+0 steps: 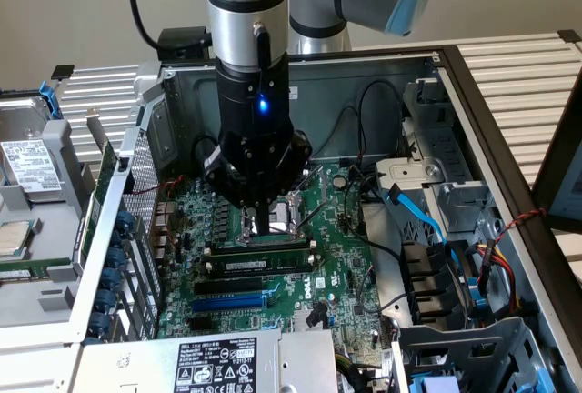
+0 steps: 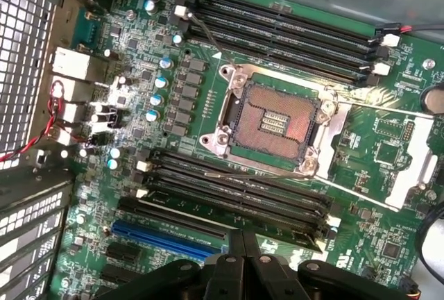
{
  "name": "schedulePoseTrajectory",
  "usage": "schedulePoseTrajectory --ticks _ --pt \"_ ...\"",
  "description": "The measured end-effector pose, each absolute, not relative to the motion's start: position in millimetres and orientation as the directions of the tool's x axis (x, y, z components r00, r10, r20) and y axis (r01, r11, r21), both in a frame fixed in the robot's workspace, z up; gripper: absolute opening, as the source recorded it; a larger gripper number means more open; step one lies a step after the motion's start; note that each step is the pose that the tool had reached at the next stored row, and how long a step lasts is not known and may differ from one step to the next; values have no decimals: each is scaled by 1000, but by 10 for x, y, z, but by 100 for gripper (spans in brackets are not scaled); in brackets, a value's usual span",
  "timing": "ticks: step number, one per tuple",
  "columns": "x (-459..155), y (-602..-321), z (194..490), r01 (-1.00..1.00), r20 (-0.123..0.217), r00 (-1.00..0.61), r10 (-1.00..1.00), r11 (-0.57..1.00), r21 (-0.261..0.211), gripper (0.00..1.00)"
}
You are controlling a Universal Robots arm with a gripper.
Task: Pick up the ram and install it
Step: 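Press down the ram until it locks into place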
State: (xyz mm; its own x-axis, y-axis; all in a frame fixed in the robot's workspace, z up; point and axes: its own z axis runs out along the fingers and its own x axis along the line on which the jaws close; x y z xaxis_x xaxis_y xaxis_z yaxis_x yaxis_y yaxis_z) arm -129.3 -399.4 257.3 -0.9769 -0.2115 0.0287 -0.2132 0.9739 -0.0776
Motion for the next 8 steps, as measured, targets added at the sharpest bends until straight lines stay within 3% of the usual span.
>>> schedulePoseTrajectory --ticks 8 --pt "-1293 -3994 2573 -122 23 -992 -121 989 -79 10"
